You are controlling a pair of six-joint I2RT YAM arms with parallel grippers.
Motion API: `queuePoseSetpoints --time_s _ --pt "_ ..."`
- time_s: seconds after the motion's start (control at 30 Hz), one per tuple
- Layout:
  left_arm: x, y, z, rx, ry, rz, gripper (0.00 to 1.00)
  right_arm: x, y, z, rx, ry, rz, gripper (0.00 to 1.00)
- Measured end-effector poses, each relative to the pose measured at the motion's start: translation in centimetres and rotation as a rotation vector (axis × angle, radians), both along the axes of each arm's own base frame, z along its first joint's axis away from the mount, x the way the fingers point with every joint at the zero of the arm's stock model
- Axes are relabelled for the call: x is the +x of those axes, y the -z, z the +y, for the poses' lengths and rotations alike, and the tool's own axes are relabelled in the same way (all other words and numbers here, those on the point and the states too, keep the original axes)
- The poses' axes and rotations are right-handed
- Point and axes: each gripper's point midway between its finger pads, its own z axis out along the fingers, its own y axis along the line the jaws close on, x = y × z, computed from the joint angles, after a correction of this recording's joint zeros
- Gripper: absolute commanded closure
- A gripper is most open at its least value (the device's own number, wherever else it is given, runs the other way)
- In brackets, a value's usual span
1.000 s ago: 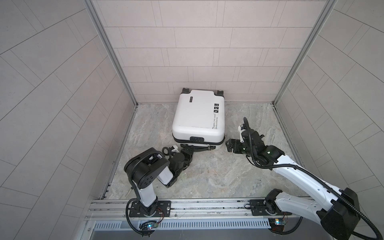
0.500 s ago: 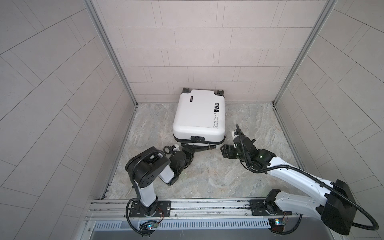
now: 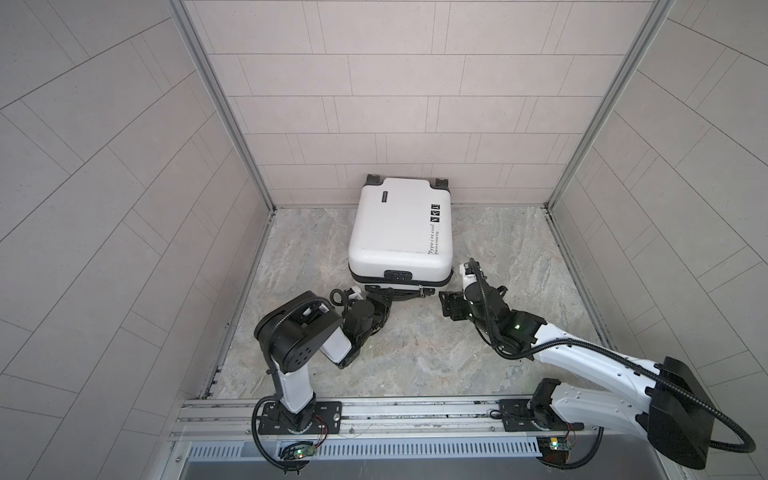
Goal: Pack the luggage
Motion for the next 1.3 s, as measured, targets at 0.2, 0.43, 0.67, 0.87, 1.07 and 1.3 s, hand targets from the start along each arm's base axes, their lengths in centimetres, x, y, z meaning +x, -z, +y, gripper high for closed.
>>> queuePoseSetpoints --time_s 0.2,0.43,0.67,0.87,1.07,1.3 --pt "0.6 -0.1 -0.9 -0.009 0.015 -0.004 1.0 0.5 1.8 2.1 0.016 -0.015 0.019 0.55" --pt "0.6 -0.1 -0.9 -0.01 0.018 -0.004 1.0 1.3 3.3 3.4 0.031 -0.017 0.031 0.56" --pt "0.6 0.0 -1.0 -0.011 0.019 -0.004 1.0 2.6 3.4 4.8 0.05 -0.014 0.021 0.53" --pt "0.6 -0.1 -1.0 -0.012 0.02 -0.006 1.0 3.2 3.6 5.4 0.067 -0.003 0.022 0.6" --pt "0.6 0.0 -1.0 -0.012 0.023 -0.005 1.0 4.0 3.2 6.1 0.095 0.003 0.012 0.65" --pt "0.6 -0.1 -1.0 -0.013 0.024 -0.005 1.0 4.7 2.7 6.6 0.121 0.005 0.003 0.65"
